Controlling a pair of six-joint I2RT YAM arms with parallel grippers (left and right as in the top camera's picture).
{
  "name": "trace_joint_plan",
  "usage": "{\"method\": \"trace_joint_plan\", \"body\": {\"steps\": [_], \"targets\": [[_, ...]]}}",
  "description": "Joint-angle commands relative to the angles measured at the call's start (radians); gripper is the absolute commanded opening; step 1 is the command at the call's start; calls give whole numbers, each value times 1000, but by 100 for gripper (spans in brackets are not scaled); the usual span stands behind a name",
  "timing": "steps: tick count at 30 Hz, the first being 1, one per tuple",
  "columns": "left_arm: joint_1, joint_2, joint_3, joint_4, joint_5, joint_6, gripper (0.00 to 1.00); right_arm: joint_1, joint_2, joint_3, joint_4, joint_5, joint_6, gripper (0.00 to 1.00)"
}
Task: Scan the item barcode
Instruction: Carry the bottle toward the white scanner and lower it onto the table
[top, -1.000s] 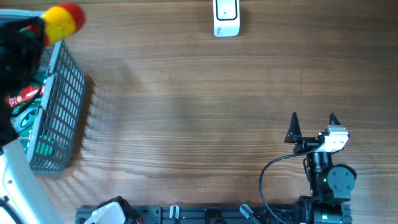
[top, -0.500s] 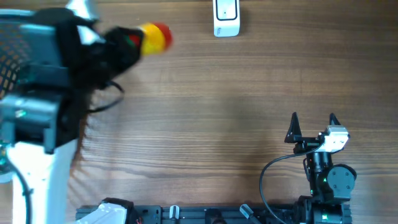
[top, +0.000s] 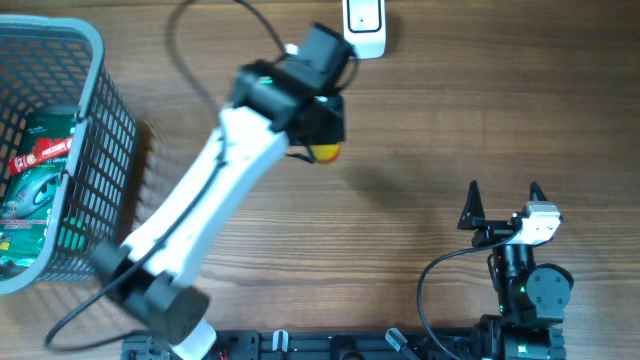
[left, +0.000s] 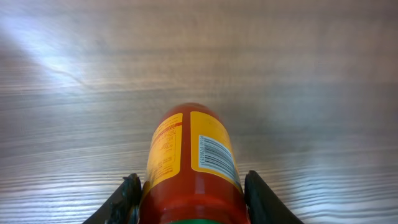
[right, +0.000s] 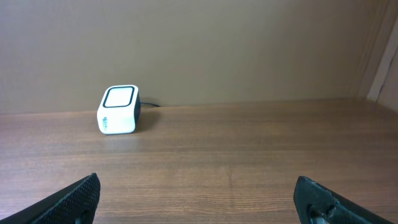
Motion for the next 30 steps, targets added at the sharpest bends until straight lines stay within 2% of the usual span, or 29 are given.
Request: {"method": "trace_joint_plan", "body": {"steps": [1, 8, 13, 24, 30], "targets": [[-43, 71, 17, 4, -25, 50, 33, 6, -5, -1, 2, 10, -12, 100], [-90, 169, 17, 13, -18, 50, 34, 6, -5, -1, 2, 10, -12, 100], [-105, 193, 17, 16, 87, 51, 33, 6, -5, -1, 2, 10, -12, 100], [-135, 200, 14, 16, 154, 155, 33, 6, -5, -1, 2, 10, -12, 100], [-145, 200, -83, 52, 156, 182, 33, 6, -5, -1, 2, 10, -12, 100]]}}
